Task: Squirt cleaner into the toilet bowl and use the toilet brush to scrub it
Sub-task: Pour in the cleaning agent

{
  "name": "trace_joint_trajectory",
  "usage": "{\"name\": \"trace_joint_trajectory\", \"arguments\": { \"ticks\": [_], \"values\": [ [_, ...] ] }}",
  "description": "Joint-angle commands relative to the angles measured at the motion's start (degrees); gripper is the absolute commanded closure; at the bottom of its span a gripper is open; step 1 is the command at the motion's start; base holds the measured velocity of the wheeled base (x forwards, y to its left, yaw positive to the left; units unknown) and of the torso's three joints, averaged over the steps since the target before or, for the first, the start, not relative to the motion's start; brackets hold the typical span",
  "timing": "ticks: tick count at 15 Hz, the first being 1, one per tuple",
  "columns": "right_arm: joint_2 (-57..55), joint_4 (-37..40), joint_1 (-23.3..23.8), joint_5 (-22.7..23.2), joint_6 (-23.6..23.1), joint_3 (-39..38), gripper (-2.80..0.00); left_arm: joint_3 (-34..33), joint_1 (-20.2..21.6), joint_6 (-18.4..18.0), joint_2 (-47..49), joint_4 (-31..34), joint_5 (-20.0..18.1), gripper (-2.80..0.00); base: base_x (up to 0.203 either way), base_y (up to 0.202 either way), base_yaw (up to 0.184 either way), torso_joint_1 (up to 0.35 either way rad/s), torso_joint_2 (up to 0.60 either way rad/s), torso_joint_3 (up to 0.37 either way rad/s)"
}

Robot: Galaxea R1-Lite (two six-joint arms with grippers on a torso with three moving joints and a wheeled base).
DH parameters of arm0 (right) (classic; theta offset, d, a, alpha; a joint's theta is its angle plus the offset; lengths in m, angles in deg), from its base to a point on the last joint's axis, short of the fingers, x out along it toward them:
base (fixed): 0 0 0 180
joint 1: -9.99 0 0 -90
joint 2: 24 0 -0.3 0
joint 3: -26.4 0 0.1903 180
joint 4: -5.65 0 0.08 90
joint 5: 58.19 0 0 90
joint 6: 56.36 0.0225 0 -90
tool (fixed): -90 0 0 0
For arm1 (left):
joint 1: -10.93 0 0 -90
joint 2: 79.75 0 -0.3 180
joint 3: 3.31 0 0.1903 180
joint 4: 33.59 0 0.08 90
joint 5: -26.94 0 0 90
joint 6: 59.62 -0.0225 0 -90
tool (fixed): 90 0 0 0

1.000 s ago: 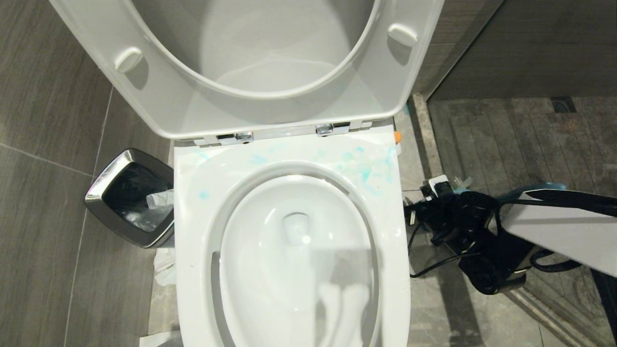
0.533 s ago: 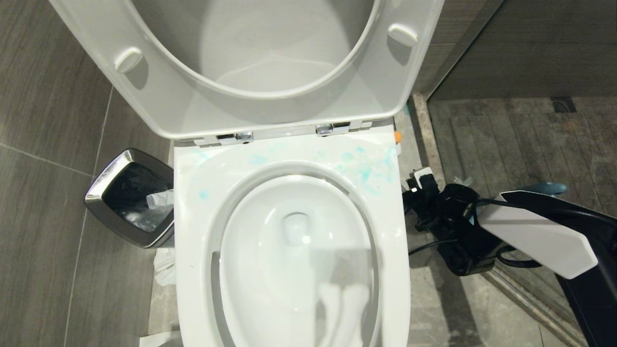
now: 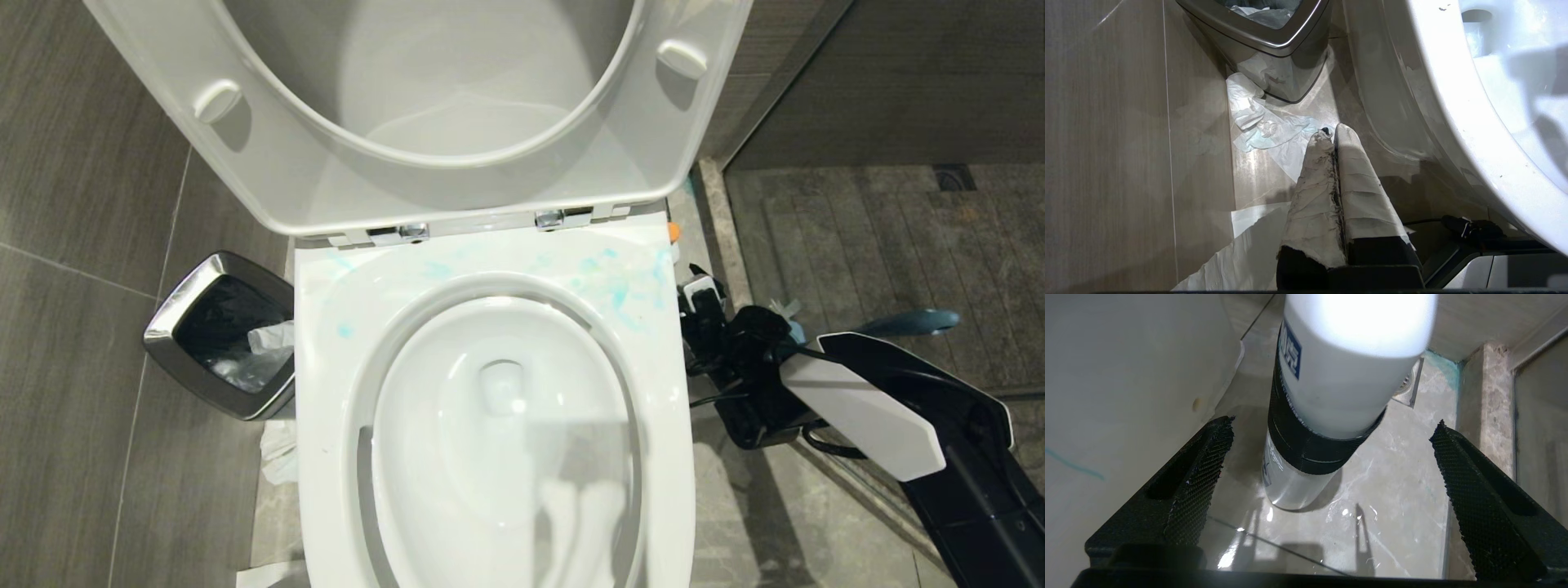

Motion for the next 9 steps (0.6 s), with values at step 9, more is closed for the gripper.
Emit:
{"name": "trace_joint_trajectory", "arguments": {
  "ticks": [9],
  "values": [
    [-11.18, 0.48, -0.06, -0.28, -3.31, 19.94, -2.8, 0.0, -0.02, -0.01, 0.08, 0.02, -0.02, 0.0, 0.0, 0.0, 0.0, 0.0, 0.0, 0.0]
  ]
}}
